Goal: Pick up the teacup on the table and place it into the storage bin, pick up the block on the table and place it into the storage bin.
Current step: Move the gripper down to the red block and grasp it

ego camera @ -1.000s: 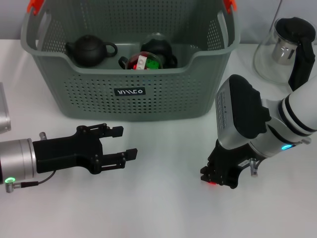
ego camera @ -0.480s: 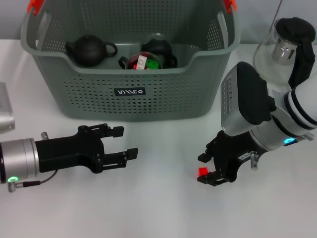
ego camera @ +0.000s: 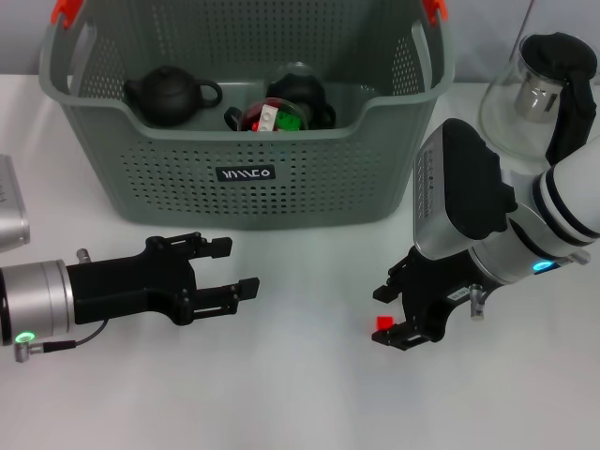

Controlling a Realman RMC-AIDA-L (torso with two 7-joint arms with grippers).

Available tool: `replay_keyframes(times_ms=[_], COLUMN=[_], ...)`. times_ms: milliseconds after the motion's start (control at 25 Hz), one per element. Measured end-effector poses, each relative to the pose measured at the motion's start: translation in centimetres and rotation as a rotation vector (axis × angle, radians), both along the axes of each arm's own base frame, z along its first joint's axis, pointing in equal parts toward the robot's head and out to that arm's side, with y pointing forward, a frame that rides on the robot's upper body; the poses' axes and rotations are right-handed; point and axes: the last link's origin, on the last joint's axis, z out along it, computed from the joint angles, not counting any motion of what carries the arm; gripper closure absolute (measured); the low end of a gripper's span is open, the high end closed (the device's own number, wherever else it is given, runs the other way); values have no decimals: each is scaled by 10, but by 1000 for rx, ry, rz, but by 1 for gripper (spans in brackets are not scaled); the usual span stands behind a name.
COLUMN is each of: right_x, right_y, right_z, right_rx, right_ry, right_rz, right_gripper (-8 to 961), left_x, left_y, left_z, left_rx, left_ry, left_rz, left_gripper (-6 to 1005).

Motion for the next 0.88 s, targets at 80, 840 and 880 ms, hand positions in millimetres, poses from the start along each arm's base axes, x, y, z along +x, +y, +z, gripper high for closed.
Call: replay_keyframes(times_ms=[80,840,880], right_x=[1,6,6], right_y=[0,-2,-2], right_z=[-1,-10,-10], right_rx=[-1,0,0], right_ry=[-2,-29,-29], right_rz=[-4,23,22], right_gripper=[380,387,387], left_x=[0,-4,-5], left_y=[0,0,0], left_z=[0,-3,-3], left_rx=[2,5,6], left_ry=[3,16,16], left_rz=[2,24,24], left_gripper=[263,264,264])
